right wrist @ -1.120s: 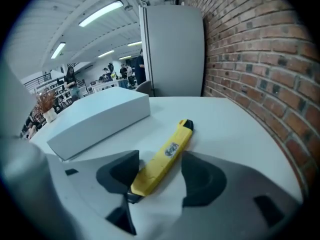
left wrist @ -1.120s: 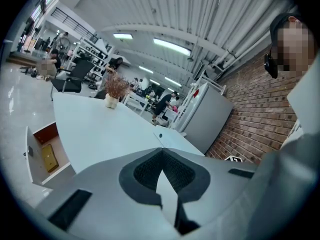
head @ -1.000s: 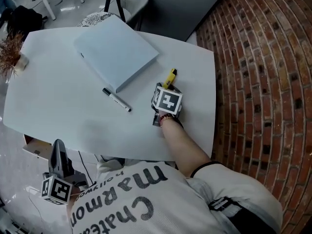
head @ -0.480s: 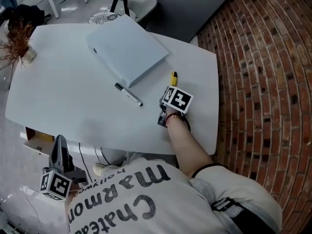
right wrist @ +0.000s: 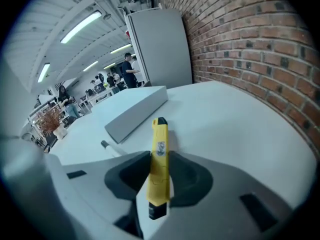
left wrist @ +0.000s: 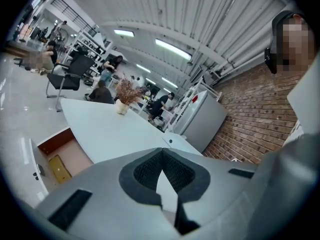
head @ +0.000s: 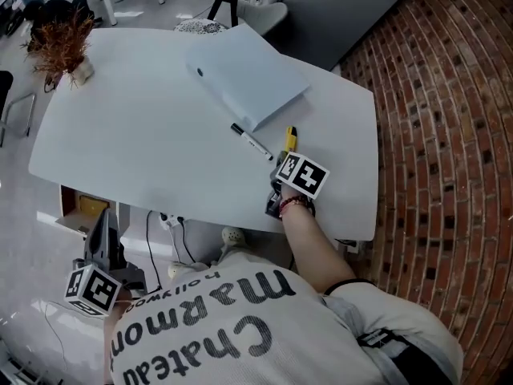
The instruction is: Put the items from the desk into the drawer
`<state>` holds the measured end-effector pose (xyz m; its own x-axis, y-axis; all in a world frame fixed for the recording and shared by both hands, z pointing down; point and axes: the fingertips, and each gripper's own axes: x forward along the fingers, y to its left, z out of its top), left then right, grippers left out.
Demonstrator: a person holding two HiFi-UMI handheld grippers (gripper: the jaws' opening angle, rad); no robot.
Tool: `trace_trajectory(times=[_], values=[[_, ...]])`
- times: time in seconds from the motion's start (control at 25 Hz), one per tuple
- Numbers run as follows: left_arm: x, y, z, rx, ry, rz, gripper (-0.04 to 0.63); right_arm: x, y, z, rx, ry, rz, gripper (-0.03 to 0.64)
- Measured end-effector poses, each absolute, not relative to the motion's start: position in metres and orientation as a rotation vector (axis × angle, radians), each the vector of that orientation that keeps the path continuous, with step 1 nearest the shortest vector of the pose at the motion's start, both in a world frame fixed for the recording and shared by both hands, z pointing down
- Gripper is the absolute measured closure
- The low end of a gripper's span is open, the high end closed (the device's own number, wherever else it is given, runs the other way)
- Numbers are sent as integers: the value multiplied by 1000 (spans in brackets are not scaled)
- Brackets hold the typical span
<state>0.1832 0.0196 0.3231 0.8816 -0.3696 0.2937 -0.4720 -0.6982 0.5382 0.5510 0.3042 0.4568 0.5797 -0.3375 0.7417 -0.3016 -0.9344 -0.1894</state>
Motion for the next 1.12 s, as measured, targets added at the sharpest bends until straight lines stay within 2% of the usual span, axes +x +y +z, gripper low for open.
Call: trace_trajectory(times=[0.64,1.12], values=[[31,-52,330,2346,-754,98,594,401,126,413,-2730,1068,-1202,495],[-114,-67,346,2215,-1026,1,594,214,-12,434,-2532,1733,-1317,495]])
